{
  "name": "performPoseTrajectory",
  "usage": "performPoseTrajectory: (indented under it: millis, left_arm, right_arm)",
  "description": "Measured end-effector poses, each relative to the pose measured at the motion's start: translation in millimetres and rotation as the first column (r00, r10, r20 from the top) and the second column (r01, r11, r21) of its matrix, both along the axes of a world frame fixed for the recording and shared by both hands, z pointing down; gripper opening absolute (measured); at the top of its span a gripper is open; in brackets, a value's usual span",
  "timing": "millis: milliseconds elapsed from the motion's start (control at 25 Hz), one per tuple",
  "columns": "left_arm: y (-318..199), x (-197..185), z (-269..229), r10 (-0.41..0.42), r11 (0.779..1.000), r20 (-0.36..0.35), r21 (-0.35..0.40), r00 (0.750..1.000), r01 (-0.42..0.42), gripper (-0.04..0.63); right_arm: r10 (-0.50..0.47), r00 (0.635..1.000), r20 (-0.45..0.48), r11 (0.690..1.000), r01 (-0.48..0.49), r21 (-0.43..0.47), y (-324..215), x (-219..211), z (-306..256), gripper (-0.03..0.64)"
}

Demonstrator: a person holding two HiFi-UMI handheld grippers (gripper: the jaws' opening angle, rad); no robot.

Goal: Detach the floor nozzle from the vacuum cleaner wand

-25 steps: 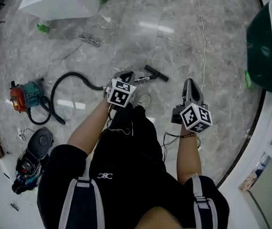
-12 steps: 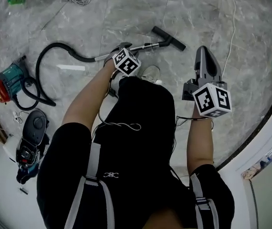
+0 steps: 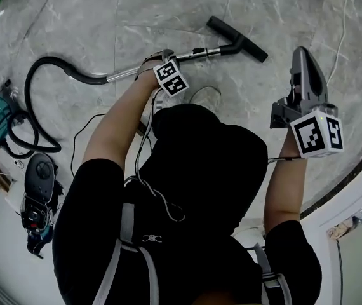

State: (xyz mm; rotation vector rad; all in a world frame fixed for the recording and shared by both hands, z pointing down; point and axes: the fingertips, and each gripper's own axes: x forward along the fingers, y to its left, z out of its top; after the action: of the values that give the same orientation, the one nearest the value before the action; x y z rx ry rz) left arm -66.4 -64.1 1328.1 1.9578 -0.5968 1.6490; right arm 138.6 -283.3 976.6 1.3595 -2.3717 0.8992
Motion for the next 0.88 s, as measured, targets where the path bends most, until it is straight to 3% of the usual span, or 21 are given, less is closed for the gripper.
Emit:
performPoseTrajectory:
  millis: [160,320,480,680,720,840,880]
  left_arm:
    - [3,4,29,0.079,0.997,0.018,-0.001,0.997,-0.079,0.176]
    - [4,3,21,0.048,0.998,-0.004,-0.04,0.999,-0.048,0.176]
    - [-7,9,-42,-0.098,0.994,-0.107,-0.054,0.989,0.093,0.176]
    - [-41,35,-166,-0.187,0.981,-0.278,0.006,0.942,0.196,0.175]
    - [-44,41,-191,-0.182,0.981,-0.304,0.014,0.935,0.196,0.175]
    - [-44,55,-257,-0.147,0.985,-0.369,0.031,0.918,0.17,0.175]
    - [-42,59,-276,-0.135,0.986,-0.386,0.035,0.913,0.16,0.175]
  right_arm:
    - [-0.001,1.0,-0.009,1.0,0.001,-0.009,-1,2,25,0.014]
    - [0.021,1.0,-0.003,0.997,-0.021,-0.072,2,3,37,0.014]
    - [-0.022,0.999,-0.023,0.989,0.019,-0.144,22,-14,16,0.014]
    - [-0.061,0.997,0.046,0.975,0.07,-0.211,57,-40,-28,0.024]
    - [-0.049,0.997,0.067,0.97,0.064,-0.235,62,-42,-36,0.106]
    - [0.045,0.988,0.145,0.955,0.0,-0.297,64,-44,-58,0.269]
    - [0.082,0.981,0.177,0.95,-0.023,-0.312,62,-44,-65,0.293]
